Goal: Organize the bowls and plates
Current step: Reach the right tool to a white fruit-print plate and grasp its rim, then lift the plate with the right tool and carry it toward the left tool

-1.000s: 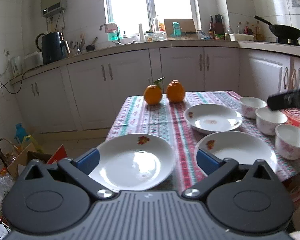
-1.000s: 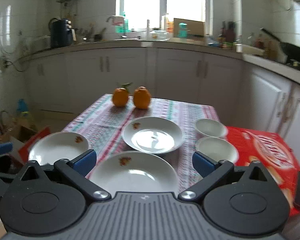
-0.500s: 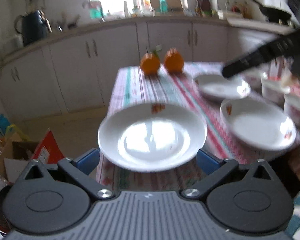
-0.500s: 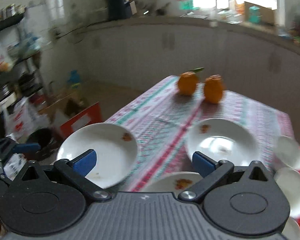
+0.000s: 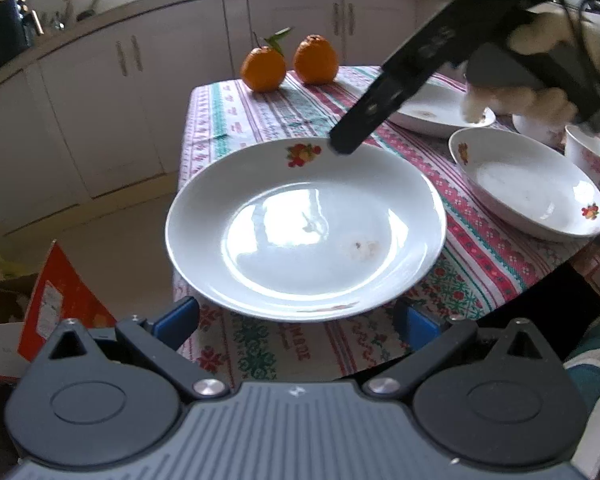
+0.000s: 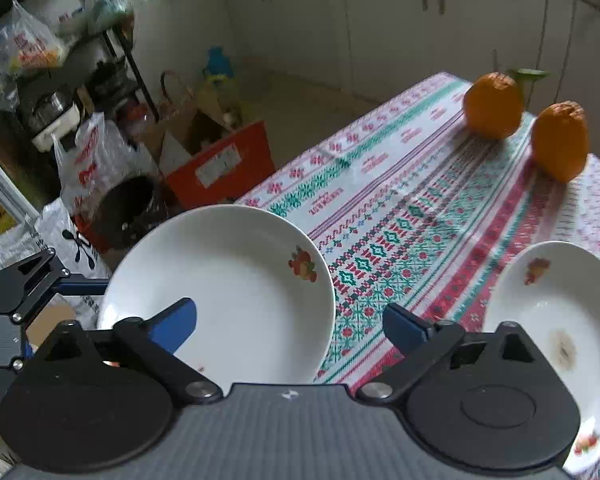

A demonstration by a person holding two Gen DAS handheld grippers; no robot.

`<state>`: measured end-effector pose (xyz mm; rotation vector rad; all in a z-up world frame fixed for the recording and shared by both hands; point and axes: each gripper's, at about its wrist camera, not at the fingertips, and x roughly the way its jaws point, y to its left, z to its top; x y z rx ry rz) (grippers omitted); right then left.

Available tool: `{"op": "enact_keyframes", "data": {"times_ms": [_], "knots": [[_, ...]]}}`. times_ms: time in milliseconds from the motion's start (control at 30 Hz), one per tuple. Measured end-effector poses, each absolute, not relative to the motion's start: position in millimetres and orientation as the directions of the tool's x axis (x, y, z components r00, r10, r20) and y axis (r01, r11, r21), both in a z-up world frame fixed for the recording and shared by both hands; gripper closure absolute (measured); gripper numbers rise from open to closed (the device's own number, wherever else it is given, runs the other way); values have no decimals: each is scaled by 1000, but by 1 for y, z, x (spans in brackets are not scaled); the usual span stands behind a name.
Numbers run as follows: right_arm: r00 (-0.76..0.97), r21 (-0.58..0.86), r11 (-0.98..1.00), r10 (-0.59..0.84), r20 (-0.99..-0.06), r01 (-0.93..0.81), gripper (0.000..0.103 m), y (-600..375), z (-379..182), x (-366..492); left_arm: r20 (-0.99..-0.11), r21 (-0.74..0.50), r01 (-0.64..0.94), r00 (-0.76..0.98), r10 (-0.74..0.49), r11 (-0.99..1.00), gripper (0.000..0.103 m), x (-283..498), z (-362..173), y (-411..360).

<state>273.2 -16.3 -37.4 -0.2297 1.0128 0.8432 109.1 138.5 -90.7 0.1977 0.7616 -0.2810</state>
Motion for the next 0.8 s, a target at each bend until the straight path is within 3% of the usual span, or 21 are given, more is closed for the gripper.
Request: {"op": "enact_keyframes", "data": {"times_ms": [233, 367, 600, 800], "knots": [[141, 293, 655, 526, -839, -696, 37, -7, -59, 303, -707, 59, 359, 674, -215, 931, 1, 118, -91, 142], [98, 346, 636, 555, -826, -690, 42, -6, -62, 313, -715, 53, 367, 663, -221, 929, 2, 119, -91, 142], [44, 428, 626, 595, -802, -651, 42, -6, -68, 324, -724, 46, 382, 649, -233, 923, 2, 123, -90, 143], [71, 403, 641, 581, -811, -654, 41, -6, -64, 323, -726, 46, 387, 646, -235, 921, 3, 130, -87, 144]]}}
